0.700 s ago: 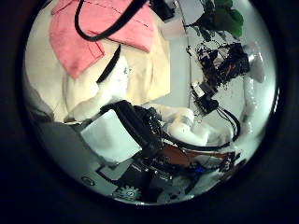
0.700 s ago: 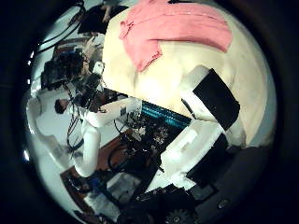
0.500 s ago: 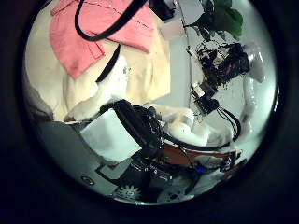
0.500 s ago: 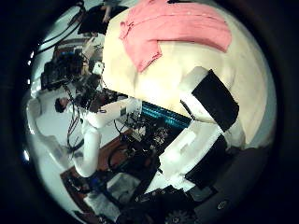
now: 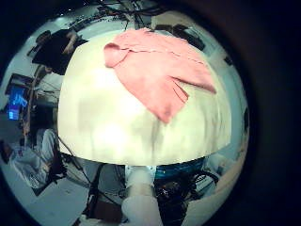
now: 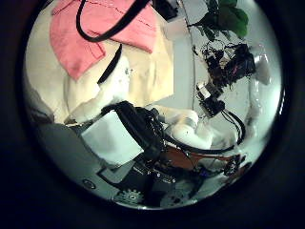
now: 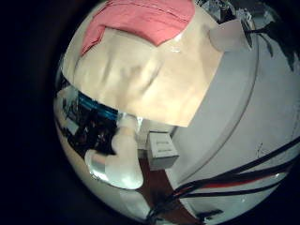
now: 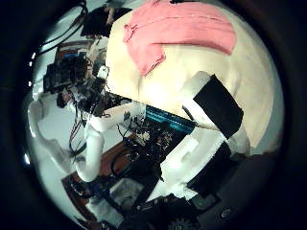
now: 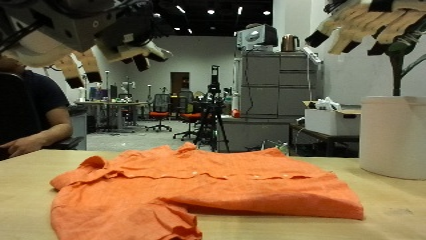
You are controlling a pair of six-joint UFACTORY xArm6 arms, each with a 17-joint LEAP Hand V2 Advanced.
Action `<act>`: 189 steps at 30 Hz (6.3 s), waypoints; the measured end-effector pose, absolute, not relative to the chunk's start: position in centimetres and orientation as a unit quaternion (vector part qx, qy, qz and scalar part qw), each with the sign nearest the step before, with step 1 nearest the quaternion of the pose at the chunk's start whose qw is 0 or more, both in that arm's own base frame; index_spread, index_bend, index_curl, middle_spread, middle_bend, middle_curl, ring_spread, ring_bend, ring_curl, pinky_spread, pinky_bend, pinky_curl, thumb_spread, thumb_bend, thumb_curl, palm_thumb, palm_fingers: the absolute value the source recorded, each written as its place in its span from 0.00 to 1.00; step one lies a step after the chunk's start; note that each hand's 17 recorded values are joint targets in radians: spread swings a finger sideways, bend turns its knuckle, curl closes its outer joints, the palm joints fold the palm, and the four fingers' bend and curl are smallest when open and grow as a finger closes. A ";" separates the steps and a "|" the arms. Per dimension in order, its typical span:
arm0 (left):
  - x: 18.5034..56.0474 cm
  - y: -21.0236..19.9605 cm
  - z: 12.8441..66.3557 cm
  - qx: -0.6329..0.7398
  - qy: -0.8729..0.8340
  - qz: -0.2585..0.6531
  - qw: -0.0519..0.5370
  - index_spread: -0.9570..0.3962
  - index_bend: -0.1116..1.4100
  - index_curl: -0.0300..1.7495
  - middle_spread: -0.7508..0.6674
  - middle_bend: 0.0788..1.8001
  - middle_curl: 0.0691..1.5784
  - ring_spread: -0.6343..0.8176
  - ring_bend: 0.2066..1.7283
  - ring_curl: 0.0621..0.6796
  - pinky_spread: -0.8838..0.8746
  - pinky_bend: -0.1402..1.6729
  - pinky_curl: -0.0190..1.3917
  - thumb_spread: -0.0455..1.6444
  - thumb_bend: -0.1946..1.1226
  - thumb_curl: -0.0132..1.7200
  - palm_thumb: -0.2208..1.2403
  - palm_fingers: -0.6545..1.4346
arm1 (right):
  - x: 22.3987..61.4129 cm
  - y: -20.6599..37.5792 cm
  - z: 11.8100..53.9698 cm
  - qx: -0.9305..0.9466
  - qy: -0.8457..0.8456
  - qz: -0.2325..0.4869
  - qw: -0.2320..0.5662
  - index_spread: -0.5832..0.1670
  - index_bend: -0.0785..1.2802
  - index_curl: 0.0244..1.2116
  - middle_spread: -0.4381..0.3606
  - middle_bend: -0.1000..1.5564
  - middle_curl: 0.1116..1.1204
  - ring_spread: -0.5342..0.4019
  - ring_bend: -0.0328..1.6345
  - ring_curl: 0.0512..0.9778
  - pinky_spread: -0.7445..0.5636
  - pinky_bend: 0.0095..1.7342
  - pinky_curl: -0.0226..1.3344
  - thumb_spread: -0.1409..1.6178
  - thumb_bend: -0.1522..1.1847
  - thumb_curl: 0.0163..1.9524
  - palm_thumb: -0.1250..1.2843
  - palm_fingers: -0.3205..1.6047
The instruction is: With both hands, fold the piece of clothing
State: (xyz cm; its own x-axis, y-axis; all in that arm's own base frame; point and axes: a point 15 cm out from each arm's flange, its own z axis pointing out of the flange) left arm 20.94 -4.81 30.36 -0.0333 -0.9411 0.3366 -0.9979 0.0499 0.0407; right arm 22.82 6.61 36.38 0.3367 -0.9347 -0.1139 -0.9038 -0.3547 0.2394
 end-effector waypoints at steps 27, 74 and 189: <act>26.3 -4.4 16.1 0.524 -0.837 -0.136 0.079 0.76 0.17 0.19 0.65 0.07 0.18 0.72 0.17 0.23 0.71 0.29 0.20 0.65 0.12 0.17 0.33 0.35 | 23.8 6.1 36.8 0.807 -0.566 -0.122 0.117 0.33 0.20 0.32 0.57 0.20 0.26 0.76 0.20 0.20 0.81 0.10 0.14 0.98 0.18 0.08 0.55 0.39; 26.5 -3.2 21.5 0.520 -0.823 -0.220 0.063 0.22 0.36 0.50 0.14 0.48 0.59 0.11 0.70 0.76 0.12 0.71 0.43 0.60 0.15 0.39 0.75 0.81 | 25.1 5.3 28.0 0.825 -0.542 -0.083 0.141 0.30 0.18 0.28 0.39 0.24 0.29 0.47 0.29 0.23 0.59 0.13 0.15 0.74 0.08 0.11 0.44 0.44; 58.6 7.4 20.1 0.691 -0.720 -0.068 0.002 0.63 0.10 0.56 0.53 0.08 0.47 0.49 0.45 0.55 0.41 0.51 0.41 0.76 0.13 0.31 0.54 0.19 | 61.4 9.2 18.4 0.768 -0.637 0.058 0.035 0.32 0.23 0.53 0.34 0.49 0.55 0.28 0.76 0.56 0.17 0.62 0.44 0.85 0.63 0.71 0.27 0.40</act>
